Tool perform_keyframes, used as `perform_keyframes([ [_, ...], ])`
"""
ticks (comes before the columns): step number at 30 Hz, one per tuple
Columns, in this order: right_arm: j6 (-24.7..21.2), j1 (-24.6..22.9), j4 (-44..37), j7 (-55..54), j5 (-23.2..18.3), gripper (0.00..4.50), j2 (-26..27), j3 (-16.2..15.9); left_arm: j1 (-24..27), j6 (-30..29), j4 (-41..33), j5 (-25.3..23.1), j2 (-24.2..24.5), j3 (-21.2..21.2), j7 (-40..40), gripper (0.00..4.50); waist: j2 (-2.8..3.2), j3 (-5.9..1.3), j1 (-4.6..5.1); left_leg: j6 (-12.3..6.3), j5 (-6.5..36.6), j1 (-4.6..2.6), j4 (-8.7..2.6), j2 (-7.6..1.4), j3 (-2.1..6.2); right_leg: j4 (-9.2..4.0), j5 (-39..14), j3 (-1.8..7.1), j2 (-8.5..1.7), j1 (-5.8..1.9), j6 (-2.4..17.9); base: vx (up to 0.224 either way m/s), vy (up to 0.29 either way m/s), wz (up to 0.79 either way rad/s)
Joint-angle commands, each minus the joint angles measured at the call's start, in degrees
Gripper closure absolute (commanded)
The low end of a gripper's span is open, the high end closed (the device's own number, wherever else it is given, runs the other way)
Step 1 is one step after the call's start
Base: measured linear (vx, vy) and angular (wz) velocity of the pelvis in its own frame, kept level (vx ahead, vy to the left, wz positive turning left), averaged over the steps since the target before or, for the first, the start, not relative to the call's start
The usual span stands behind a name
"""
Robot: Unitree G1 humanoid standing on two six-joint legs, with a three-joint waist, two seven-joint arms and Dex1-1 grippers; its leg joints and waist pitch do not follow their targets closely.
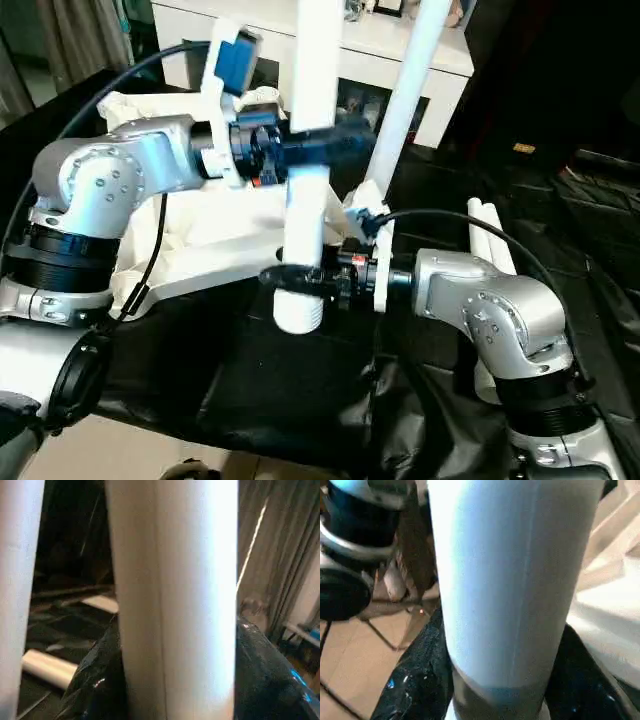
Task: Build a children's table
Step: Pick table leg, then rotate table base
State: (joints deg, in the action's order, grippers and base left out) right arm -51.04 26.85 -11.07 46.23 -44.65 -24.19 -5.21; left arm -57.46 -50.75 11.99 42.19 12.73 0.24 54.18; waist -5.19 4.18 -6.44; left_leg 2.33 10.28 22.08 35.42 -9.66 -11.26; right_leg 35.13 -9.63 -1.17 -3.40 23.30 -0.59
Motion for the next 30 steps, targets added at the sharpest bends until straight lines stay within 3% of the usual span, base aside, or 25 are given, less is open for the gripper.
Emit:
perform_keyframes([
  [1,1.9,0.2,0.9,-3.3,-1.6,2.60,2.0,5.0,0.8,4.3,-0.7,1.7,-3.3,3.7,-4.1,1.88,0.72,-4.22,-0.02,3.48,11.3,-1.67,-4.70,-3.35,1.78,-3.55,-13.9,1.81,-4.65,-2.24,11.7,0.000,0.000,0.00],
  [3,4.0,0.3,1.5,-7.0,-4.2,2.60,6.0,9.0,1.6,11.2,1.9,4.6,-9.5,11.2,-12.3,1.86,0.42,-4.50,-0.20,3.12,11.6,-1.52,-4.38,-3.49,1.68,-3.59,-11.6,1.82,-5.12,-2.45,13.6,0.000,0.000,0.00],
  [4,4.4,0.3,1.6,-7.8,-4.7,2.60,6.8,9.7,1.8,12.7,2.5,5.4,-11.0,13.0,-14.4,1.86,0.39,-4.49,-0.32,2.91,11.5,-1.51,-4.34,-3.40,1.68,-3.69,-11.1,1.80,-5.08,-2.39,13.8,0.000,0.000,0.00],
  [7,5.1,0.3,1.5,-9.4,-6.0,2.62,8.4,11.3,2.6,14.6,3.4,7.1,-13.4,16.2,-18.5,1.86,0.33,-4.42,-0.21,2.30,11.4,-1.39,-4.60,-3.32,1.73,-3.68,-11.0,1.65,-4.70,-2.59,12.9,0.000,0.000,0.00],
  [8,6.2,0.2,1.5,-11.2,-5.9,2.62,9.8,12.6,3.7,17.6,2.8,8.4,-15.5,19.2,-21.7,1.86,0.33,-4.41,-0.21,2.14,11.4,-1.41,-4.61,-3.27,1.73,-3.78,-12.1,1.66,-4.78,-2.56,12.1,0.000,0.000,0.00],
  [9,6.2,0.2,1.5,-11.3,-5.8,2.62,9.8,12.7,3.7,17.8,2.8,8.6,-15.7,19.4,-21.9,1.86,0.15,-4.37,-0.07,2.28,11.2,-1.15,-4.60,-3.20,1.76,-3.85,-12.6,1.66,-4.85,-2.71,11.8,0.000,0.000,0.00],
  [11,6.6,0.2,1.5,-12.0,-5.5,2.62,10.2,13.0,4.0,18.8,2.6,9.5,-16.5,20.9,-23.3,1.86,0.37,-4.48,-0.15,2.35,11.0,-1.32,-4.58,-3.27,1.75,-3.90,-12.7,1.62,-4.88,-2.62,11.5,0.000,0.000,0.00],
  [13,9.2,-1.3,0.3,-12.3,0.6,2.62,9.0,9.8,5.1,20.4,0.5,9.9,-15.0,23.4,-24.4,1.86,0.49,-4.44,-0.07,2.62,11.0,-1.32,-4.66,-3.32,1.78,-3.90,-12.6,1.56,-4.67,-2.47,10.8,0.000,0.000,0.00],
  [14,9.5,-2.4,-0.6,-13.2,3.7,2.62,8.4,7.8,6.1,19.6,-0.6,5.4,-11.7,21.9,-24.3,1.86,0.80,-4.40,0.05,3.37,11.0,-1.33,-5.01,-3.43,1.96,-3.91,-13.0,1.48,-4.59,-2.50,9.1,0.000,0.000,0.00],
  [15,9.5,-2.6,-0.8,-13.4,4.3,2.62,8.2,7.4,6.3,19.4,-0.8,4.5,-11.1,21.5,-24.3,1.86,0.80,-4.37,0.15,3.51,11.2,-1.34,-5.08,-3.42,1.95,-4.00,-13.3,1.43,-4.49,-2.48,8.4,0.000,0.000,0.00],
  [17,9.9,-3.9,-1.9,-14.0,5.6,2.62,7.7,6.1,9.6,22.7,-2.7,-9.5,-1.9,11.8,-20.7,1.86,1.06,-4.40,0.09,3.86,11.8,-1.72,-5.26,-3.69,2.17,-4.23,-14.4,1.32,-4.74,-2.25,7.2,0.000,0.000,0.00],
  [18,10.3,-4.4,-2.2,-14.7,6.7,2.62,7.2,5.4,11.1,24.1,-2.9,-15.4,2.4,7.5,-20.4,1.86,1.29,-4.45,0.16,4.27,11.7,-1.80,-5.50,-3.82,2.32,-4.00,-15.2,1.39,-4.52,-2.12,4.3,0.000,0.000,0.00],
  [19,11.0,-5.0,-2.1,-15.4,8.0,2.62,6.9,4.8,12.5,26.0,-2.5,-21.6,7.1,3.7,-20.8,1.86,1.26,-4.33,0.37,4.56,12.0,-1.87,-5.52,-3.70,2.10,-4.04,-15.3,1.43,-4.39,-1.94,4.1,0.000,0.000,0.00],
  [20,11.5,-5.3,-1.9,-16.0,8.8,2.62,6.8,4.5,13.3,27.2,-2.1,-24.8,9.5,2.0,-21.6,1.86,1.45,-4.22,0.45,5.39,13.1,-1.98,-5.68,-3.70,2.16,-4.13,-16.7,1.45,-4.36,-1.72,3.1,0.000,0.000,0.00],
  [22,13.7,-6.3,0.2,-18.5,12.0,2.62,7.4,4.1,15.7,29.5,0.5,-32.5,16.7,-1.5,-23.5,1.86,1.54,-4.31,0.54,6.50,13.3,-2.19,-5.56,-3.68,2.05,-3.92,-15.7,1.43,-4.48,-1.52,4.0,0.000,0.000,0.00],
  [26,18.1,-8.7,3.3,-23.3,17.9,2.62,9.4,3.9,19.4,27.5,6.3,-36.9,23.0,0.0,-29.9,1.86,1.70,-4.36,0.73,7.76,15.3,-2.22,-5.63,-3.53,2.03,-3.31,-13.8,1.31,-4.50,-1.29,6.9,0.000,0.000,0.00],
  [28,18.8,-9.1,3.7,-23.9,18.8,2.62,9.5,3.8,20.0,27.6,7.1,-37.8,23.8,-0.2,-30.5,1.86,1.67,-4.16,0.90,7.75,15.8,-2.09,-5.75,-3.43,2.07,-3.41,-14.3,1.35,-4.49,-1.31,7.1,0.000,0.000,0.00],
  [30,20.4,-10.6,5.2,-27.3,20.3,2.62,10.7,4.8,22.0,25.9,9.7,-38.2,24.8,1.3,-32.8,1.86,1.83,-4.20,0.83,7.35,16.7,-2.34,-5.71,-3.46,2.02,-3.50,-14.1,1.38,-4.60,-1.20,8.6,0.000,0.000,0.00],
])
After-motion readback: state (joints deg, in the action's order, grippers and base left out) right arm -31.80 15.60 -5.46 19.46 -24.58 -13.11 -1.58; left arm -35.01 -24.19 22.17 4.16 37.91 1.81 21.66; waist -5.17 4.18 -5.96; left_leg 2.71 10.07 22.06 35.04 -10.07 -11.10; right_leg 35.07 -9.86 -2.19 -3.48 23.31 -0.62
